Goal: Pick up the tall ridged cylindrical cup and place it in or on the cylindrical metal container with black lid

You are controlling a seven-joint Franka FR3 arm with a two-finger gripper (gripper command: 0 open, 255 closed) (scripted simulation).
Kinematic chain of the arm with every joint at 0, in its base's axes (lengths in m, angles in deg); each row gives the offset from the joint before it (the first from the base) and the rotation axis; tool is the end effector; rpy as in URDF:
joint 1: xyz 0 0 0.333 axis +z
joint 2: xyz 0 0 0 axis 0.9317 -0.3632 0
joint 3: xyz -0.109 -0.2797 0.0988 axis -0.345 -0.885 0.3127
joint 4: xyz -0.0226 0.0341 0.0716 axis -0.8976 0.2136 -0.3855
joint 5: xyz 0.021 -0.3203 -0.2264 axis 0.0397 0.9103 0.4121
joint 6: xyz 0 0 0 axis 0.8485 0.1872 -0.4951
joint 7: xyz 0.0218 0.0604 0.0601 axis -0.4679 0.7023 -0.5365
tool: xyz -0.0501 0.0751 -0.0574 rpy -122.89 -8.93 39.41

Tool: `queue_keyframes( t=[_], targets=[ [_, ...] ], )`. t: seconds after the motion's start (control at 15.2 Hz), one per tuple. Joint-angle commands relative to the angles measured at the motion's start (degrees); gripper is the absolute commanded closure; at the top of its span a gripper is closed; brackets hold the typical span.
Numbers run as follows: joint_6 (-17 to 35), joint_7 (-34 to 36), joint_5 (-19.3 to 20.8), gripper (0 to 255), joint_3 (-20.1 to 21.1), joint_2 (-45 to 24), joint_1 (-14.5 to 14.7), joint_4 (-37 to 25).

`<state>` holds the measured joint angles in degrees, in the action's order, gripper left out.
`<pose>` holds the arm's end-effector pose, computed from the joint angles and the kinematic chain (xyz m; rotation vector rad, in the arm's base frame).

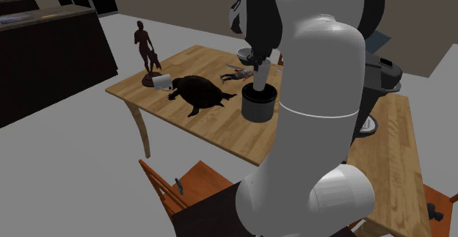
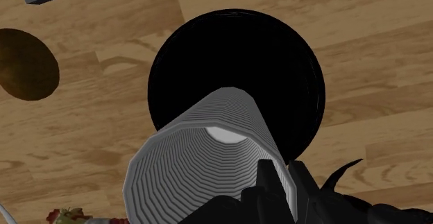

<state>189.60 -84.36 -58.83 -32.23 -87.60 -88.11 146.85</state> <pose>0.5755 -0.2935 0.4241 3.0289 0.3503 0.1319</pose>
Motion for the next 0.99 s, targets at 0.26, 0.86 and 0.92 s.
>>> queue_keyframes(
  t=[0.26, 0.86, 0.92],
  targets=[
    [0.94, -0.04, -0.03, 255, 0.01, -0.15, -0.01, 0.76],
    [-0.65, 0.06, 0.12, 0, -0.02, 0.73, 0.06, 0.03],
    [-2.27, 0.15, 0.26, 0, -0.05, 1.55, 0.12, -0.78]
  ],
)
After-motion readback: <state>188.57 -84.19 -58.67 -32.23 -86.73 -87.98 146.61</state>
